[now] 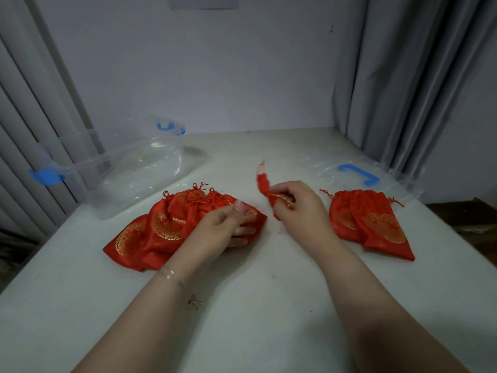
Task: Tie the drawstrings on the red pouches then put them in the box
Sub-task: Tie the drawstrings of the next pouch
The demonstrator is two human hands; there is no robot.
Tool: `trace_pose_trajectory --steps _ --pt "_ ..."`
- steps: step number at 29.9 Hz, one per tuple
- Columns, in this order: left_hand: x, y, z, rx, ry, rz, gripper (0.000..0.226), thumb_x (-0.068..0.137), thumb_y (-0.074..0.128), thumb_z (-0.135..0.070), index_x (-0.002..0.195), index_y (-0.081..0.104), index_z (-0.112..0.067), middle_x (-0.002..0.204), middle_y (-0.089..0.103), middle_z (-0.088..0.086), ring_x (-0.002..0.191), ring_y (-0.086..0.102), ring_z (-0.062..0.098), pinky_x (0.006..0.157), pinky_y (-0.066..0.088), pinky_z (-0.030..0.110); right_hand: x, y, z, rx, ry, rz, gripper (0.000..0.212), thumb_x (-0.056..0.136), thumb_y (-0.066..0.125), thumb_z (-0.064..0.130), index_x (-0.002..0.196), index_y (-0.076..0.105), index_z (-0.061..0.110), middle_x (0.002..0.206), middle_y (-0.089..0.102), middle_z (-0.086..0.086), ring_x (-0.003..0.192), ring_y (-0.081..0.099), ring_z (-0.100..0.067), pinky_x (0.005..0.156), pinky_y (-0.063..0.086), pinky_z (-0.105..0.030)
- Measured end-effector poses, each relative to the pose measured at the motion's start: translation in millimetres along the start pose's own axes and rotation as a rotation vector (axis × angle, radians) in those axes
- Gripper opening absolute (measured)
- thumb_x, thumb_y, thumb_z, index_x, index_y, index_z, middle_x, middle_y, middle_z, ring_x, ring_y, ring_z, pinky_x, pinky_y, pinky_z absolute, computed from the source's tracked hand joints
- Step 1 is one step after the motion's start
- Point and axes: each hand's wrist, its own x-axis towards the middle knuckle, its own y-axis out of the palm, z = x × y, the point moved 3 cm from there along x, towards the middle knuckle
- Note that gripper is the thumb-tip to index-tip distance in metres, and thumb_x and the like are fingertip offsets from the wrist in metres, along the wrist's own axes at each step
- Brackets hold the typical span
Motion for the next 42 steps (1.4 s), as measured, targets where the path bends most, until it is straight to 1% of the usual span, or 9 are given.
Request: trace_pose_trajectory --steps 6,10,13,19,23,28,32,38,42 --pt "6 -17 1 -0.289 0.015 -0.174 0.028 0.095 0.051 -0.031 0.091 0.059 -0.005 0.078 0.060 0.012 0.079 0.059 0.021 0.076 0.048 0.031 -38 35 45 0.134 -0.304 0.301 0.015 0.081 0.061 0.017 0.093 0.069 0.019 0.087 0.058 0.008 0.080 0.055 -0.007 0.075 0.042 -0.016" --pt "8 -22 1 -0.273 -0.022 -0.205 0.017 0.096 0.052 -0.012 0.081 0.059 -0.013 0.071 0.062 0.001 0.071 0.059 0.014 0.076 0.050 0.027 -26 18 38 0.179 -0.216 -0.058 0.022 0.087 0.057 0.020 0.107 0.064 0.026 0.106 0.054 0.010 0.063 0.050 0.000 0.065 0.039 -0.015" --pt "6 -18 0 -0.232 -0.042 -0.165 0.017 0.097 0.051 -0.017 0.085 0.060 -0.009 0.080 0.063 0.008 0.082 0.060 0.021 0.093 0.046 0.039 -14 10 16 0.115 0.053 -0.003 0.031 0.093 0.051 0.032 0.125 0.052 0.030 0.109 0.055 0.014 0.075 0.049 0.001 0.076 0.045 -0.024" --pt "3 -15 -6 -0.245 -0.052 -0.226 0.037 0.100 0.042 -0.031 0.082 0.070 -0.015 0.080 0.075 0.004 0.077 0.071 0.015 0.072 0.053 0.027 -12 15 8 -0.050 0.120 0.190 0.040 0.098 0.041 0.036 0.063 0.041 0.018 0.057 0.042 0.005 0.056 0.043 -0.012 0.056 0.032 -0.030" --pt "0 -31 -14 0.050 0.120 -0.352 0.038 0.099 0.042 -0.023 0.075 0.070 -0.021 0.061 0.064 -0.004 0.053 0.052 0.012 0.050 0.039 0.022 -7 5 6 0.061 0.146 0.127 0.035 0.095 0.048 0.036 0.066 0.049 0.017 0.058 0.043 0.009 0.057 0.041 -0.005 0.057 0.031 -0.023" --pt "-2 -59 -20 0.481 0.258 -0.479 0.045 0.097 0.042 -0.037 0.062 0.062 -0.017 0.062 0.069 -0.002 0.066 0.065 0.018 0.074 0.052 0.038 -1 -5 -1 0.070 0.168 0.021 0.033 0.085 0.061 0.045 0.066 0.048 0.022 0.069 0.045 0.009 0.066 0.042 -0.005 0.065 0.037 -0.022" --pt "-5 -55 -30 0.106 0.352 -0.216 0.047 0.100 0.040 -0.028 0.059 0.061 -0.017 0.096 0.074 -0.004 0.101 0.065 0.011 0.088 0.046 0.032 2 -12 -4 0.302 0.265 -0.100 0.042 0.089 0.061 0.031 0.064 0.032 0.016 0.063 0.032 -0.001 0.058 0.050 -0.012 0.076 0.057 -0.046" --pt "-18 -21 -35 -0.276 0.430 0.343 0.036 0.091 0.054 -0.040 0.089 0.076 -0.013 0.125 0.063 0.011 0.127 0.051 0.026 0.102 0.044 0.035 2 -1 -8 0.547 0.301 -0.152 0.034 0.093 0.057 0.030 0.065 0.041 0.017 0.061 0.041 0.001 0.061 0.058 -0.016 0.054 0.051 -0.031" --pt "-19 -19 -37 -0.373 0.430 0.287 0.036 0.089 0.056 -0.043 0.086 0.072 -0.011 0.108 0.069 0.014 0.119 0.056 0.033 0.100 0.046 0.043 -5 18 -8 0.607 0.401 0.030 0.032 0.093 0.056 0.022 0.065 0.041 0.015 0.054 0.037 0.002 0.034 0.038 -0.003 0.034 0.030 -0.017"
